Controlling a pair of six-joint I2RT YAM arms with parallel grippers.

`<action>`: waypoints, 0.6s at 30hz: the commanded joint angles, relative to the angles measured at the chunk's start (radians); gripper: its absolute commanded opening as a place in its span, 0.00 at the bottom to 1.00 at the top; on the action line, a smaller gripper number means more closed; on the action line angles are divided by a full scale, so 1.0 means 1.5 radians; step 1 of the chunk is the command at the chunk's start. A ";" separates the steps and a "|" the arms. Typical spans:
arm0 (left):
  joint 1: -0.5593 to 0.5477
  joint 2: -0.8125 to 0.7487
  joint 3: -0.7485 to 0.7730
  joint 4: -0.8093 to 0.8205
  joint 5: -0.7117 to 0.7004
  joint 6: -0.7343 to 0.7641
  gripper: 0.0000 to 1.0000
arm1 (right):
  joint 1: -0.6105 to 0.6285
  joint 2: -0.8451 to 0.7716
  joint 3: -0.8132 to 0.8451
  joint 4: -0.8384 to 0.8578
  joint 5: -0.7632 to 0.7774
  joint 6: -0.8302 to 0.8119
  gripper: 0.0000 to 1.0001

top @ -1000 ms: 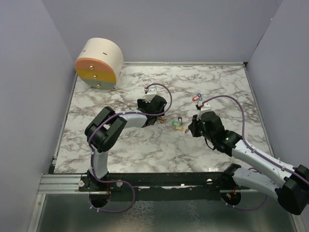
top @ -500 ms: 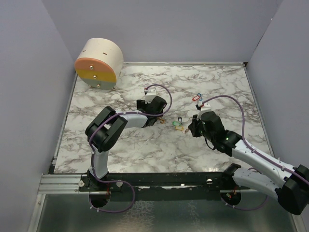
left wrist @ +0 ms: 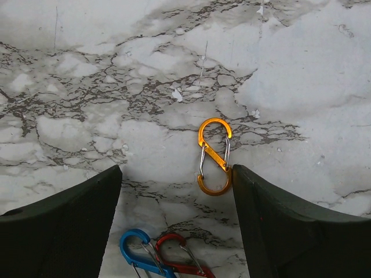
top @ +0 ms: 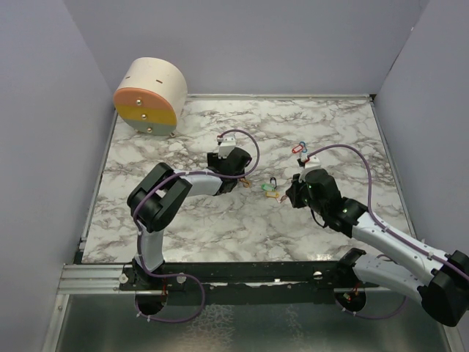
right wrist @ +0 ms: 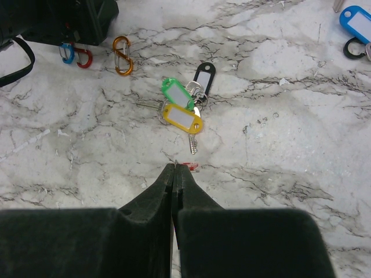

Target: Put the keys on the keyring

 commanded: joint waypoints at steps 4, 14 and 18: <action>0.002 -0.022 -0.019 -0.006 -0.007 0.017 0.77 | -0.002 -0.014 -0.007 0.022 -0.010 0.001 0.01; 0.002 0.009 0.010 0.004 0.033 0.035 0.70 | -0.002 -0.013 -0.006 0.019 -0.008 0.001 0.01; 0.002 0.016 0.015 0.008 0.042 0.041 0.68 | -0.002 -0.011 -0.005 0.021 -0.009 -0.001 0.01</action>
